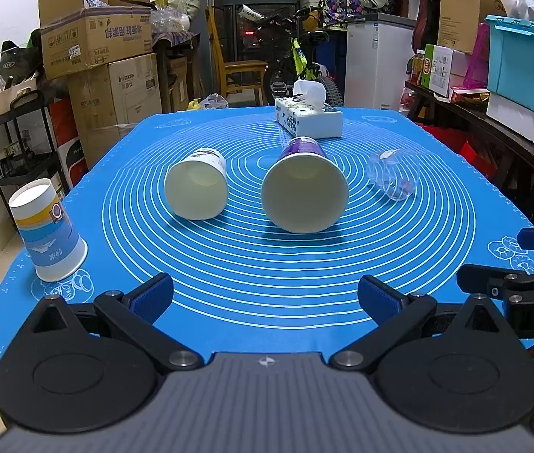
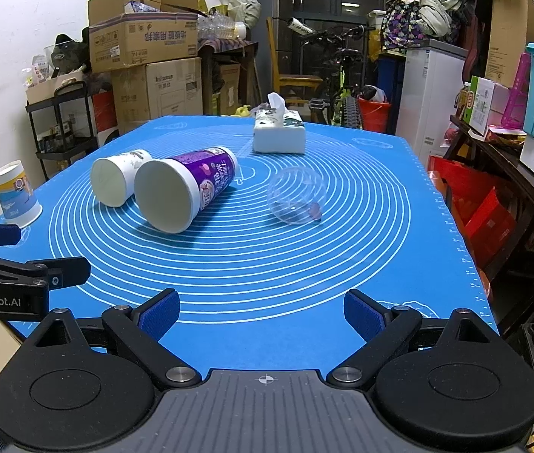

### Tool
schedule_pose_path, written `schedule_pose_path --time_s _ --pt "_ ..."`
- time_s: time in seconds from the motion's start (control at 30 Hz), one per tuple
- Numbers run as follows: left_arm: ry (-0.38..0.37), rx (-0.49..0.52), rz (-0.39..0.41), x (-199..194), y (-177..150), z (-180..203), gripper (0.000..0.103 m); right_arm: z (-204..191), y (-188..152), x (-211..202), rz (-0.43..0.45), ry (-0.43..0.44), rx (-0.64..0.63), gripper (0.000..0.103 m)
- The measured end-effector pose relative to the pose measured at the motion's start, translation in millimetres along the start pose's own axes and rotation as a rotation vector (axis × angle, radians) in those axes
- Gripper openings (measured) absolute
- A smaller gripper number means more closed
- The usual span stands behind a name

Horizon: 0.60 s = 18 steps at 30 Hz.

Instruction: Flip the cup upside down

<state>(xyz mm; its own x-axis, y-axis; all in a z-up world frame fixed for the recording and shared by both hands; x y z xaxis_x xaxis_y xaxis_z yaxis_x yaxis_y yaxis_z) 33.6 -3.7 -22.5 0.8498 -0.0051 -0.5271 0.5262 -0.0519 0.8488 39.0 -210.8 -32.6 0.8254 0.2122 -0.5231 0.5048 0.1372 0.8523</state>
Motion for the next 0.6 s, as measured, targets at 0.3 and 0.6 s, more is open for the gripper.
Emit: schedule_pose_path --time_s 0.3,0.6 --pt "0.001 0.001 0.0 -0.4 -0.2 0.3 0.102 -0.1 0.1 0.1 -0.001 0.0 0.0 0.094" --pt "-0.002 -0.003 0.0 0.0 -0.1 0.0 0.102 0.0 0.6 -0.3 -0.002 0.002 0.0 0.094"
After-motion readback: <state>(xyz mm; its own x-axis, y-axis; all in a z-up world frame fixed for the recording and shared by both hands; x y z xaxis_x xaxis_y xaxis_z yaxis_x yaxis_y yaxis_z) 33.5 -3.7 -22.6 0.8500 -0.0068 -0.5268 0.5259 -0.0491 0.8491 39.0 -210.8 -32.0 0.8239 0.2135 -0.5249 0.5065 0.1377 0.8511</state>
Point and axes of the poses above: each gripper's, at about its wrist camera, not at the fingertips, and x roughly the way its jaws point, z to its right, y to its top, the point moved 4 cm from there along x, roughly the way its jaws point, and after that the axes turned 3 degrees about z, right-handed, at the moved point
